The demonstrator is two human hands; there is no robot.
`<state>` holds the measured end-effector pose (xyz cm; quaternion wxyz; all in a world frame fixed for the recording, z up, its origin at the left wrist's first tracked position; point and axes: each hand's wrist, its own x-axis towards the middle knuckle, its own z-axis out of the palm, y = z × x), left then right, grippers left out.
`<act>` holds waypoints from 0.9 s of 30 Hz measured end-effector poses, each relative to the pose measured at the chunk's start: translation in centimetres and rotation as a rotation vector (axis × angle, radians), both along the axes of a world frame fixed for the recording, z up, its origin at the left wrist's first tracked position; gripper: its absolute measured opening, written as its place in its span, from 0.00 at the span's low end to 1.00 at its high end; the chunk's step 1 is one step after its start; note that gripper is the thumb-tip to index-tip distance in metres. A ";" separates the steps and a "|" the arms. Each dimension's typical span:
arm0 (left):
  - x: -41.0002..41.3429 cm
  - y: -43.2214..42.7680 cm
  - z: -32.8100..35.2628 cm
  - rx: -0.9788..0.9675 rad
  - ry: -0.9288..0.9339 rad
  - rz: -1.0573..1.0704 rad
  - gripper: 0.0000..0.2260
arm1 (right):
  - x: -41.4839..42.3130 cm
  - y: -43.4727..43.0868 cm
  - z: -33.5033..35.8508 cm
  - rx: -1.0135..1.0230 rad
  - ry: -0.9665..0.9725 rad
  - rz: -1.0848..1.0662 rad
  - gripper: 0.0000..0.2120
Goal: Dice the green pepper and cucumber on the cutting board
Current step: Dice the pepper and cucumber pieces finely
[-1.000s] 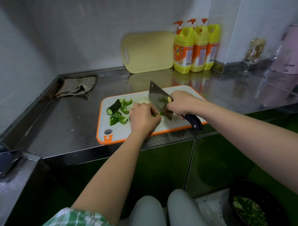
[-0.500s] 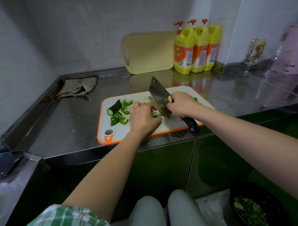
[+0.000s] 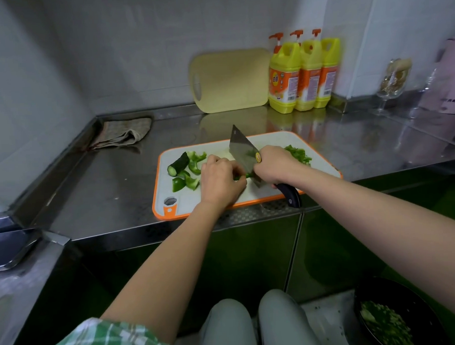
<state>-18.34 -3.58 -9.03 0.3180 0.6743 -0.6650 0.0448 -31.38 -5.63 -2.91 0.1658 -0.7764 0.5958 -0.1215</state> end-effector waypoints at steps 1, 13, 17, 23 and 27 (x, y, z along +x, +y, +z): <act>0.0 0.1 0.0 -0.003 -0.011 -0.003 0.07 | -0.2 -0.1 -0.2 -0.008 -0.029 0.001 0.08; -0.2 0.3 0.0 0.001 0.027 0.062 0.05 | -0.4 1.5 2.0 0.095 0.123 0.061 0.08; -0.3 0.5 0.1 0.007 0.039 0.052 0.05 | 0.3 0.9 0.8 0.039 0.069 0.024 0.07; -0.2 0.7 0.3 0.041 0.082 0.033 0.07 | -0.8 0.1 0.3 -0.020 -0.084 -0.005 0.09; -0.2 0.9 0.4 0.053 0.099 0.032 0.04 | -1.2 0.7 2.0 0.068 -0.017 0.047 0.08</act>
